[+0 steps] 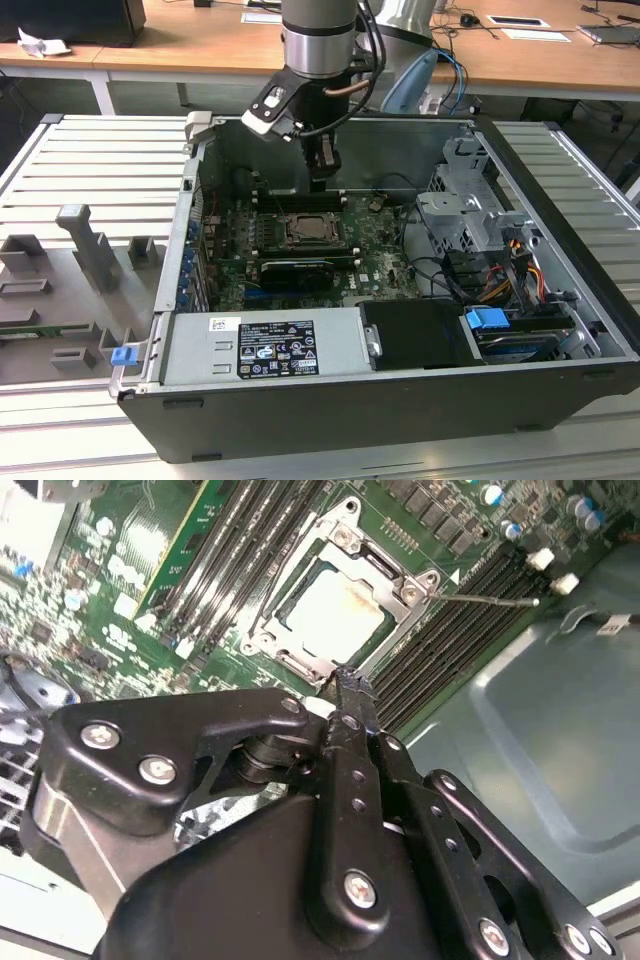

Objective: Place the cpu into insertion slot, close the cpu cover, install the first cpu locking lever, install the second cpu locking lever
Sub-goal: 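Install the first cpu locking lever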

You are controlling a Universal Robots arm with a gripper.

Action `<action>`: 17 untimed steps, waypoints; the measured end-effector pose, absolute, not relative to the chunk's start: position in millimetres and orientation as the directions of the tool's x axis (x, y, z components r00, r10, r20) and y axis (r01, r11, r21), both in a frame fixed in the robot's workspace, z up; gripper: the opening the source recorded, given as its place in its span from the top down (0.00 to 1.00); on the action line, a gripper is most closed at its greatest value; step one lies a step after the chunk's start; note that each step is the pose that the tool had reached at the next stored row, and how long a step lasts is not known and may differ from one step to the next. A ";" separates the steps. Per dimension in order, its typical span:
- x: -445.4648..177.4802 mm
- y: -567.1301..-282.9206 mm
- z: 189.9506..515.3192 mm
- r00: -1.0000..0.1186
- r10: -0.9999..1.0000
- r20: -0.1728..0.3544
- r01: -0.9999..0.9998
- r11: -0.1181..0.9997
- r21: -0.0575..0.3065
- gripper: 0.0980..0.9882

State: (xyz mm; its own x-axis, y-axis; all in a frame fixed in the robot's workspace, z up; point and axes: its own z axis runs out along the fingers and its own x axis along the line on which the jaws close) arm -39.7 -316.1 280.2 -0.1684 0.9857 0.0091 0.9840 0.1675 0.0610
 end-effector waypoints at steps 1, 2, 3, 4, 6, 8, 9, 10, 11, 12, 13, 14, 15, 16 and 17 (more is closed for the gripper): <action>-39.7 -316.1 280.1 -0.197 0.980 0.009 0.979 0.196 0.061 0.99; -39.7 -316.1 279.8 -0.231 0.973 0.009 0.971 0.230 0.061 0.99; -39.8 -316.1 279.7 -0.257 0.966 0.009 0.965 0.256 0.061 0.99; -39.7 -316.1 279.6 -0.270 0.963 0.009 0.961 0.269 0.060 0.99; -39.7 -316.1 279.4 -0.294 0.956 0.009 0.954 0.293 0.060 0.99; -39.7 -316.1 279.3 -0.314 0.949 0.009 0.948 0.313 0.060 0.99; -39.7 -316.1 279.3 -0.320 0.947 0.009 0.946 0.319 0.060 0.99; -39.7 -316.1 279.2 -0.329 0.944 0.009 0.943 0.328 0.060 0.99; -39.7 -316.1 279.3 -0.336 0.942 0.009 0.940 0.335 0.060 0.99; -39.7 -316.1 279.3 -0.345 0.938 0.009 0.937 0.344 0.060 0.99; -39.7 -316.1 279.3 -0.354 0.935 0.009 0.934 0.352 0.060 0.99; -39.7 -316.1 279.3 -0.370 0.929 0.009 0.928 0.369 0.060 0.99; -39.7 -316.1 279.3 -0.376 0.927 0.009 0.925 0.375 0.060 0.99; -39.7 -316.1 279.3 -0.382 0.924 0.009 0.923 0.381 0.060 0.99; -39.7 -316.1 279.3 -0.393 0.920 0.009 0.918 0.391 0.060 0.99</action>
